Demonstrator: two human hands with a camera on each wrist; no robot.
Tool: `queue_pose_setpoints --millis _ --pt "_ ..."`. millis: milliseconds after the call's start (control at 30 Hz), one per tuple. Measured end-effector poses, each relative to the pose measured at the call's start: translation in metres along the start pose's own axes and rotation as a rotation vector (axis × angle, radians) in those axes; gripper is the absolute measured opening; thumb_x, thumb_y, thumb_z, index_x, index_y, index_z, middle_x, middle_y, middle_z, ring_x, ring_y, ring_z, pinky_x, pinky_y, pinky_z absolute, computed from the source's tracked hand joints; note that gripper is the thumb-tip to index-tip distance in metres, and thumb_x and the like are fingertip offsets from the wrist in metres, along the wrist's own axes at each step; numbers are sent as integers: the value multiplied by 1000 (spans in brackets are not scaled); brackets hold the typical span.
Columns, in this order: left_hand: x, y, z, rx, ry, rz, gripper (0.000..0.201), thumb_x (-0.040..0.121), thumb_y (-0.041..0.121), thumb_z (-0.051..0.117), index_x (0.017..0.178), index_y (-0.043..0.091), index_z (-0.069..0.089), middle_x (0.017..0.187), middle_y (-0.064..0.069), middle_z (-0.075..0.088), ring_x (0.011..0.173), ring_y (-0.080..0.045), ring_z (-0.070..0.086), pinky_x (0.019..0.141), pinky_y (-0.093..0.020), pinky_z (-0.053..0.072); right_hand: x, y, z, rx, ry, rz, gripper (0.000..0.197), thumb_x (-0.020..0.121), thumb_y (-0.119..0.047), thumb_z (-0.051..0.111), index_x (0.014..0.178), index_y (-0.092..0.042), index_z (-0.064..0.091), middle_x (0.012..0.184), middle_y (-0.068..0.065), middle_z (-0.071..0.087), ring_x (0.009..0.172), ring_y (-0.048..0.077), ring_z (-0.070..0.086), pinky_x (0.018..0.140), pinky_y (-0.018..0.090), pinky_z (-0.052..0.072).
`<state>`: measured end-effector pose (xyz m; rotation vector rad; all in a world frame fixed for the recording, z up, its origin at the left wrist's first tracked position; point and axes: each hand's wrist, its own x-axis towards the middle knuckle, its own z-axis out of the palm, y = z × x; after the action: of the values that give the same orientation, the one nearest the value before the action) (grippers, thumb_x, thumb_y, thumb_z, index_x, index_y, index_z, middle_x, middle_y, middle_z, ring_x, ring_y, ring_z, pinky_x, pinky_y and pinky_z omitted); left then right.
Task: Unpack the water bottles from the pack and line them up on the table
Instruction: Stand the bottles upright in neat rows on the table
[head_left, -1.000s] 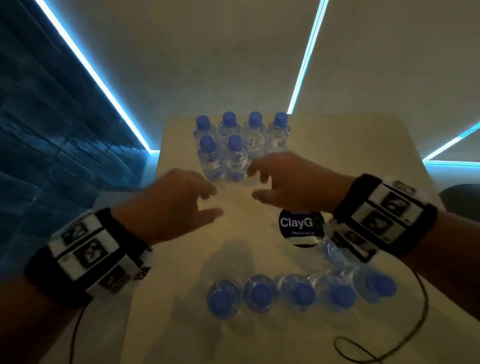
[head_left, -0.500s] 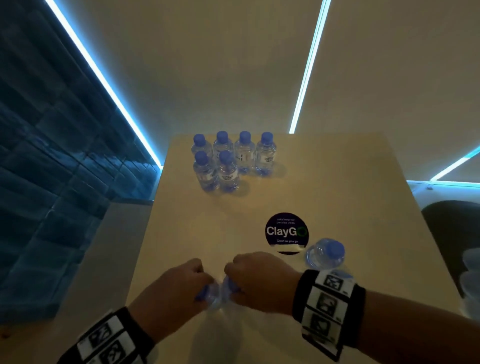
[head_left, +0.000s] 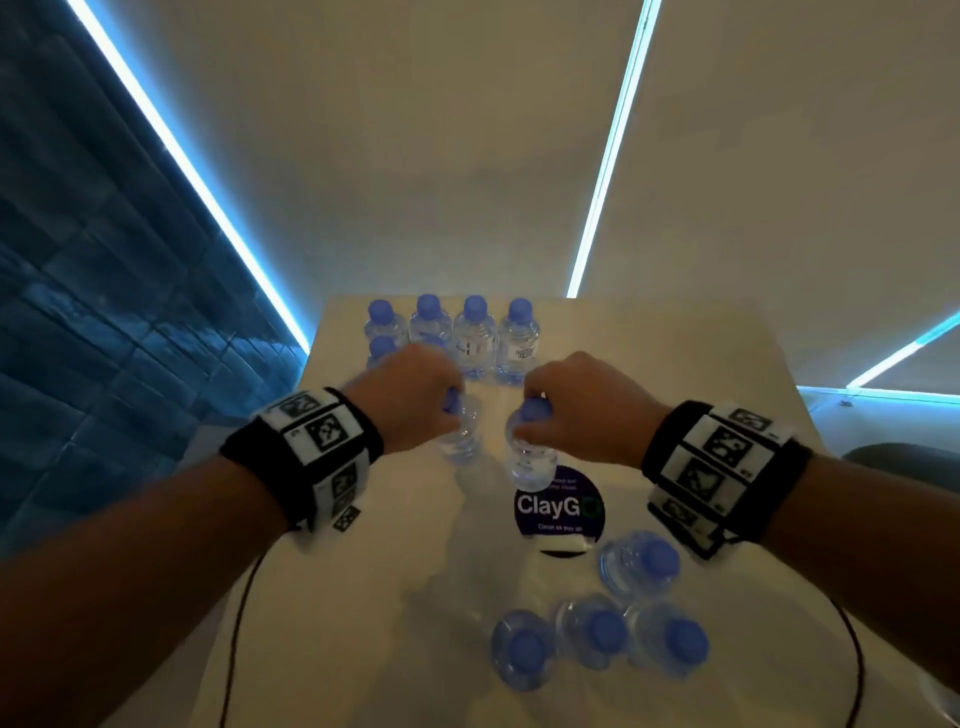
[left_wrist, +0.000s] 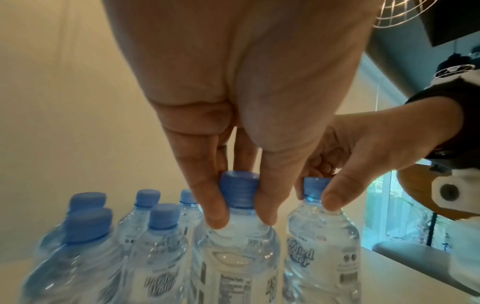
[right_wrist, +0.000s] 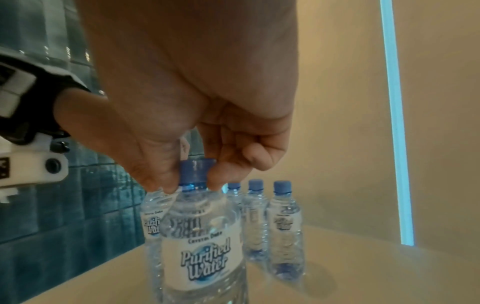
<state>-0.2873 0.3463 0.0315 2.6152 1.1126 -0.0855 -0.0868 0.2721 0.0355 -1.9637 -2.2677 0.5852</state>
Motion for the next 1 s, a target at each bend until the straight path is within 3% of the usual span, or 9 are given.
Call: queue_pose_setpoints --millis 133,267,400,633,800,900,1000 --pt "57 5 8 -5 17 -43 13 76 25 64 70 14 67 72 0 66 71 -21 60 71 -36 51 42 26 10 6 38 88 24 73 -38 66 74 -14 64 71 5 64 65 24 59 58 32 46" --pt "93 0 24 -23 9 -145 13 75 19 65 67 10 67 70 -6 67 71 -26 63 71 -37 53 68 45 29 17 53 175 18 73 -34 62 65 -17 58 69 6 63 66 27 61 58 33 45" --pt "113 -13 39 24 -18 -228 18 77 28 68 86 13 70 85 -5 69 80 -24 66 73 -34 56 82 53 37 59 77 226 14 74 -27 60 64 -18 57 69 4 62 63 25 58 58 32 45" --pt "128 -15 50 75 72 -197 4 82 18 62 81 16 66 82 -3 65 82 -22 63 74 -32 47 96 56 34 78 58 223 16 76 -27 63 72 -12 66 72 6 66 66 23 61 59 31 46" --pt "124 -16 47 81 73 -162 7 80 16 61 81 12 66 84 -6 69 84 -26 65 80 -40 52 88 53 28 157 64 230 21 78 -28 66 86 -9 69 84 10 69 77 25 62 65 31 45" --pt "116 -13 41 74 -16 -155 23 82 20 67 103 9 67 101 -10 68 94 -29 64 83 -39 54 78 48 23 187 65 222 32 81 -32 64 103 -9 66 99 12 70 90 29 64 76 36 50" --pt "104 -13 34 72 40 -114 33 83 21 62 113 10 59 111 -11 60 101 -31 61 85 -41 51 59 46 14 201 56 196 48 84 -39 62 121 -10 54 111 12 67 99 31 62 82 37 47"
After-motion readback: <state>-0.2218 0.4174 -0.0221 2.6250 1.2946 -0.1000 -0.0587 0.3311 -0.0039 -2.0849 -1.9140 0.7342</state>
